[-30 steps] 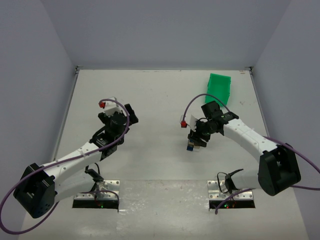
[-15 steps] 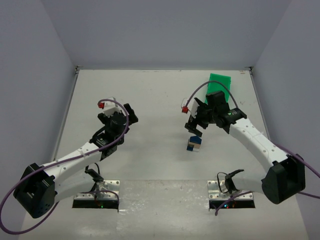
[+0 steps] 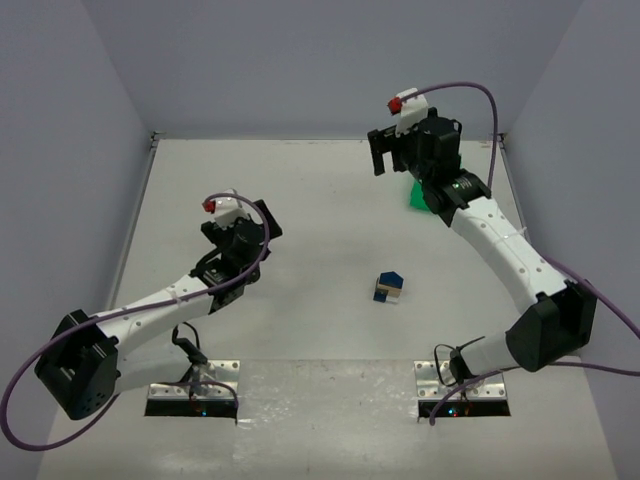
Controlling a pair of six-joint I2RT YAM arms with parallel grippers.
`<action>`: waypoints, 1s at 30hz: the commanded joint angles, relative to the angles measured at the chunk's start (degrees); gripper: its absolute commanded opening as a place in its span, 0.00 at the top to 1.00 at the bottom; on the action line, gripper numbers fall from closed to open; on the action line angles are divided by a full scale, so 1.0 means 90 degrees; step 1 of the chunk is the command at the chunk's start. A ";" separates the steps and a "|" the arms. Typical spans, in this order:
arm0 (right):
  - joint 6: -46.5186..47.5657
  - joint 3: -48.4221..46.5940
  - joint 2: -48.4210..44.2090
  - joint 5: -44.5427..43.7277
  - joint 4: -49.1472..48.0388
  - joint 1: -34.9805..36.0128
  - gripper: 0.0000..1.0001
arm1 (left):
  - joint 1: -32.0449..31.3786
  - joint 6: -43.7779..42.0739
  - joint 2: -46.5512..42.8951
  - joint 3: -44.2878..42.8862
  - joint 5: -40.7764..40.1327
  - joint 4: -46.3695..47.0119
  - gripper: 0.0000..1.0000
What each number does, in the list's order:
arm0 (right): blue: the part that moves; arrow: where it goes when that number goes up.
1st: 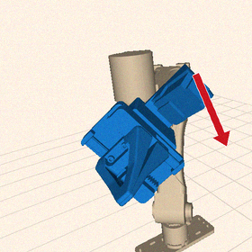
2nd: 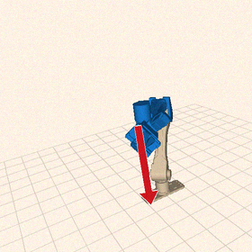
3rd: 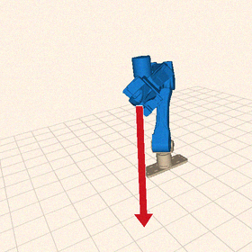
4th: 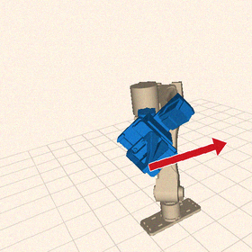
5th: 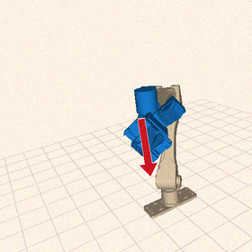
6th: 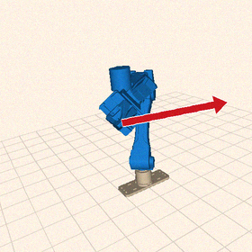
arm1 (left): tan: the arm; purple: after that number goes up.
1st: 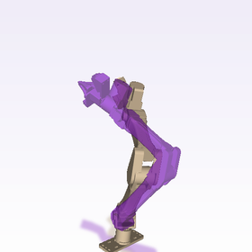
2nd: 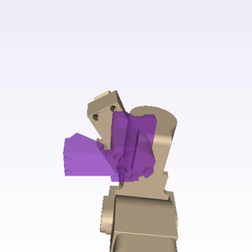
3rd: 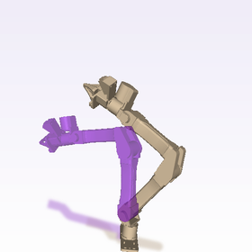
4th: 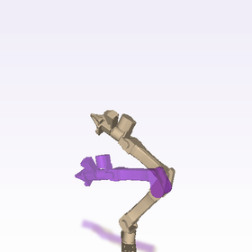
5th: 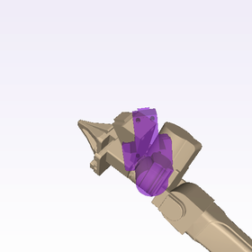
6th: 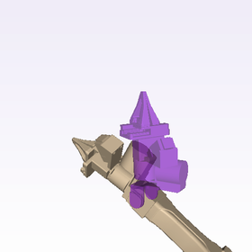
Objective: Build the wood block tower
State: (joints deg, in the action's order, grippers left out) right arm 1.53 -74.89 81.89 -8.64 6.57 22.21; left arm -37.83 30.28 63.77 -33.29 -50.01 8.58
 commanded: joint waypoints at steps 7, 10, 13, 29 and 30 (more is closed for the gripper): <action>-0.3613 0.2797 -0.1341 -0.1487 0.0629 -0.0728 0.01 | -0.0035 -0.0133 -0.0901 0.0742 -0.0114 0.0783 0.00; -0.4010 0.3956 -0.1889 -0.1641 0.0633 -0.0779 0.01 | -0.0035 -0.0002 -0.1102 0.0941 0.0101 0.0812 0.00; -0.4279 0.4882 -0.2340 -0.1774 0.0636 -0.0779 0.01 | -0.0035 0.0131 -0.1312 0.1026 0.0028 0.0758 0.00; -0.5100 0.5731 -0.4294 -0.2712 0.0731 -0.0779 0.01 | -0.0035 0.0061 -0.1500 0.1224 0.0130 0.0876 0.00; -0.5132 0.5789 -0.4382 -0.2778 0.0723 -0.0779 0.01 | -0.0035 0.0054 -0.1511 0.1228 0.0135 0.0882 0.00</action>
State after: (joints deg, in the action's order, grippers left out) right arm -41.33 -24.55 45.17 -28.23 14.69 15.24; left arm -37.85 30.48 51.61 -22.47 -48.98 13.95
